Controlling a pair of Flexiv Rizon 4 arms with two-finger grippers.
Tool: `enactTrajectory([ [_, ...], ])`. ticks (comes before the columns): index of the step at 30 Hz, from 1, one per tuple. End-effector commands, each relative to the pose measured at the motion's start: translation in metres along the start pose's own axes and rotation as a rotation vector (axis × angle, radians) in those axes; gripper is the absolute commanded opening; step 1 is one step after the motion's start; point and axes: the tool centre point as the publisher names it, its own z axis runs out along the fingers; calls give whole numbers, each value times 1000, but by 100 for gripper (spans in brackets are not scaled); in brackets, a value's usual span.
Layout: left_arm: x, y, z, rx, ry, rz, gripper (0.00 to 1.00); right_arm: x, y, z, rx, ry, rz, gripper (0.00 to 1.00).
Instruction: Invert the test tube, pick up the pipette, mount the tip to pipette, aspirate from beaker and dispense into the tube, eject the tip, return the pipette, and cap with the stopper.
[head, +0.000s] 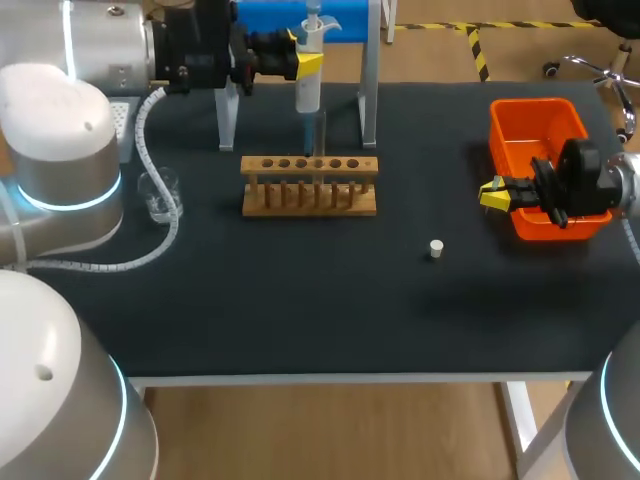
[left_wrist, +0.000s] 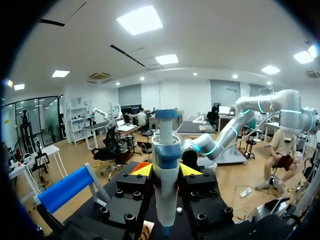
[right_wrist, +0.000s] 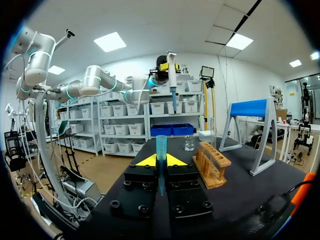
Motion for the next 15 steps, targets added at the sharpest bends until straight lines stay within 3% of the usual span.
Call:
enactTrajectory([
  [1, -1, -1, -3, 0, 11, -2, 0, 1, 0, -1, 0, 1, -1, 0],
  [15, -1, -1, -3, 0, 13, -8, 0, 1, 0, -1, 0, 1, -1, 0],
])
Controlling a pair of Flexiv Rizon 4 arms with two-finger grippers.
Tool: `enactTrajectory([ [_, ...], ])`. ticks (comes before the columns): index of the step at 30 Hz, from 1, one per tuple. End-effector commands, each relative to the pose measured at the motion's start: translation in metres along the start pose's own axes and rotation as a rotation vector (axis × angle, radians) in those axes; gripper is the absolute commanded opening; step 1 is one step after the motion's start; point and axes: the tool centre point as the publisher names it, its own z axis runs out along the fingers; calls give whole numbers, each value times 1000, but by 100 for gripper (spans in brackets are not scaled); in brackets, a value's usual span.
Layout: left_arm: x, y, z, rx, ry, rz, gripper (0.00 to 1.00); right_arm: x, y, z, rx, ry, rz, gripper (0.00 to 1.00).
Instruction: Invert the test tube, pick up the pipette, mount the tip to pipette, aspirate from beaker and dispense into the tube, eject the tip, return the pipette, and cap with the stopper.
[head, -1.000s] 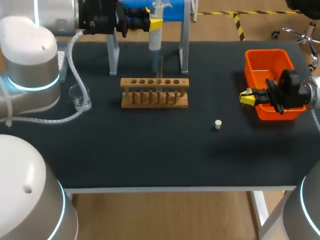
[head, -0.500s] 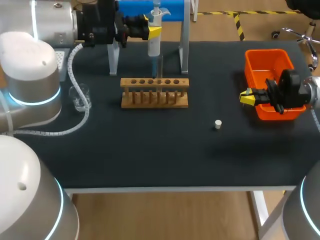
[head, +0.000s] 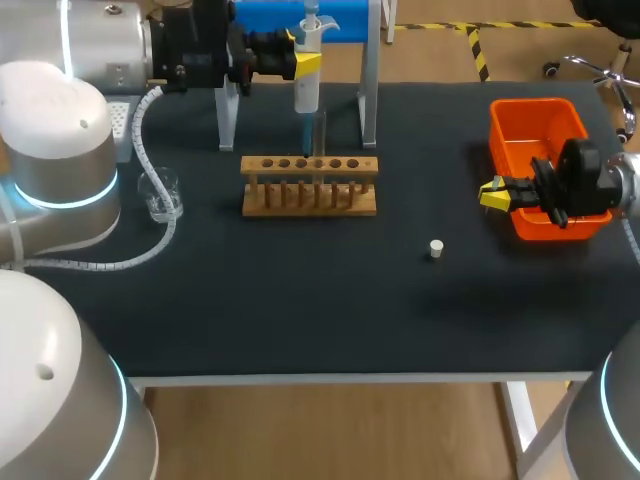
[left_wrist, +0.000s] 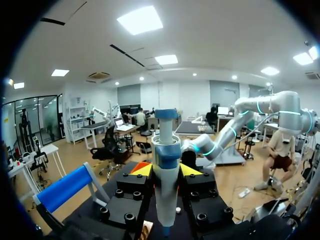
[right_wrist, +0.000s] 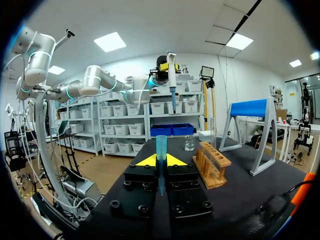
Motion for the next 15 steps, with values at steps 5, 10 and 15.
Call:
enactTrajectory([
  [5, -1, 0, -1, -1, 4, 0, 0, 1, 0, -1, 0, 1, -1, 0],
  [10, -1, 0, -1, -1, 4, 0, 0, 1, 0, -1, 0, 1, -1, 0],
  [15, -1, 0, -1, -1, 4, 0, 0, 6, 5, 16, 26, 2, -11, 0],
])
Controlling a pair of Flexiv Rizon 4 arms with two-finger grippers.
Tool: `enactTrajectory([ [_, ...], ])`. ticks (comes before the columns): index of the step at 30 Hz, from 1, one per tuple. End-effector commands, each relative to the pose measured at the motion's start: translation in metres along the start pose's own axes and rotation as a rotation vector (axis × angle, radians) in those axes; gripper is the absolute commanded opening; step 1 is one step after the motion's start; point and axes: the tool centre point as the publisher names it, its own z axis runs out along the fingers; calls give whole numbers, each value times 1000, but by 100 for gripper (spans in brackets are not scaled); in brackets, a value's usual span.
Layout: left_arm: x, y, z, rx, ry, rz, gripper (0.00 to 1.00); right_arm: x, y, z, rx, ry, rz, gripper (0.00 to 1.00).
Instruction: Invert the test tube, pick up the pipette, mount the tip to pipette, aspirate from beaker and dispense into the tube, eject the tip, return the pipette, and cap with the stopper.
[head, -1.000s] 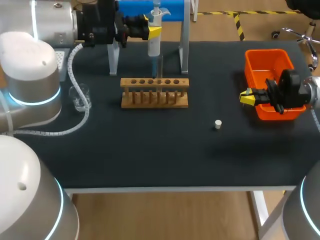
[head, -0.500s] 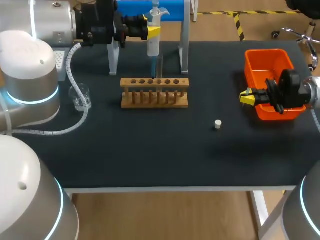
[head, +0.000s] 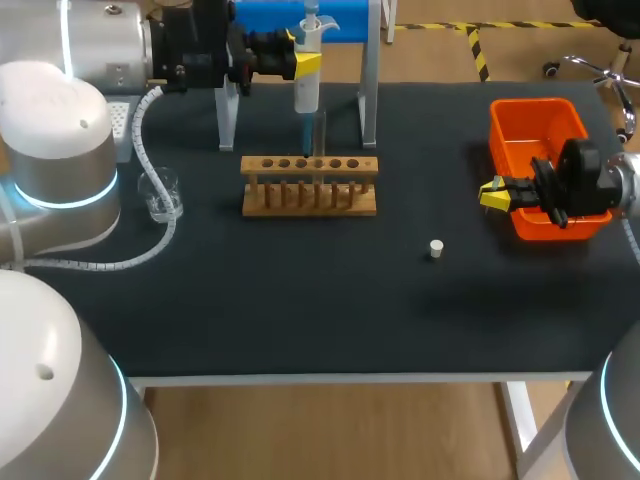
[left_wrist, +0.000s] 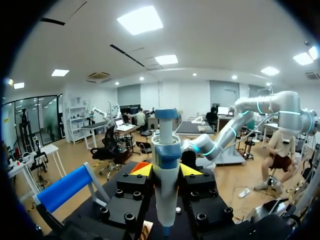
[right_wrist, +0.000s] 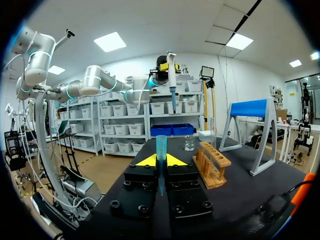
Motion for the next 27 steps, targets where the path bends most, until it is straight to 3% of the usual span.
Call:
enactTrajectory([
  [1, -1, 0, -1, -1, 4, 0, 0, 5, 9, 20, 24, -10, 7, 0],
  [13, -1, 0, -1, -1, 4, 0, 0, 5, 26, 98, 18, -2, 0, 0],
  [27, -1, 0, -1, -1, 4, 0, 0, 2, 34, 157, -7, 17, 6, 0],
])
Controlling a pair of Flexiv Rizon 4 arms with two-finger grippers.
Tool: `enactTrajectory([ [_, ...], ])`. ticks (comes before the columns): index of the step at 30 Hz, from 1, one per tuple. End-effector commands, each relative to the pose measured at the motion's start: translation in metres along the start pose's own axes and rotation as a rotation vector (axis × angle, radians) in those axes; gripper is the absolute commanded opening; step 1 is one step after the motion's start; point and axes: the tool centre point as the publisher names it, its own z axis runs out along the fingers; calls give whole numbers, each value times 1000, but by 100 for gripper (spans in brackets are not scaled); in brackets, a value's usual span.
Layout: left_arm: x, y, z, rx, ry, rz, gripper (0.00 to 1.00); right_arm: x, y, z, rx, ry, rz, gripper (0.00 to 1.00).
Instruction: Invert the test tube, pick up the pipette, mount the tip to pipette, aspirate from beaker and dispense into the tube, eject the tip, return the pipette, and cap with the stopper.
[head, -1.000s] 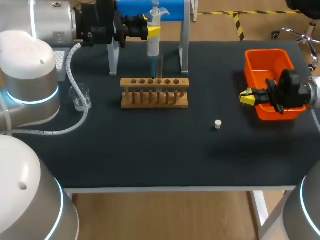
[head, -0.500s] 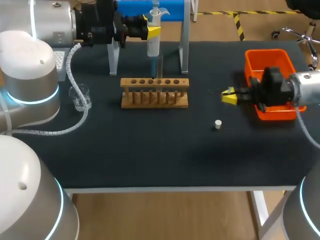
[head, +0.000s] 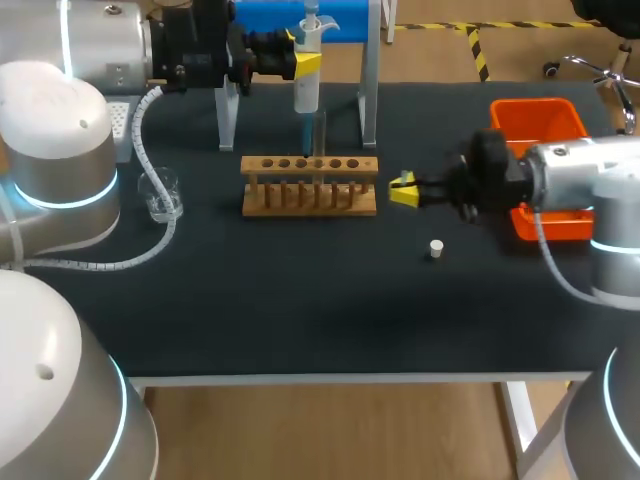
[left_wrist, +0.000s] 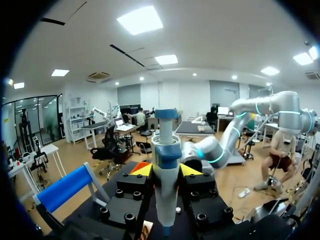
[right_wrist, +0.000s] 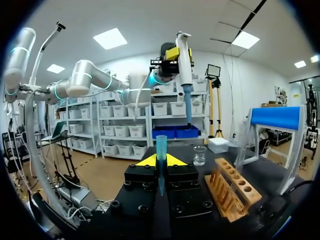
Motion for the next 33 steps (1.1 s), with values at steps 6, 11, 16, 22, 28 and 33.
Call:
enactTrajectory([
  [6, -1, 0, -1, -1, 4, 0, 0, -8, -4, 33, -2, 6, -3, 0],
  [11, -1, 0, -1, -1, 4, 0, 0, -10, -6, 48, -4, 11, -7, 0],
  [16, -1, 0, -1, -1, 4, 0, 0, -16, -8, 60, -10, 12, -12, 0],
  [22, -1, 0, -1, -1, 4, 0, 0, -25, -8, 72, -19, 12, -20, 0],
  [28, -1, 0, -1, -1, 4, 0, 0, -35, -9, 82, -21, 10, -30, 0],
  [33, -1, 0, -1, -1, 4, 0, 0, -38, -10, 90, -28, 16, -40, 0],
])
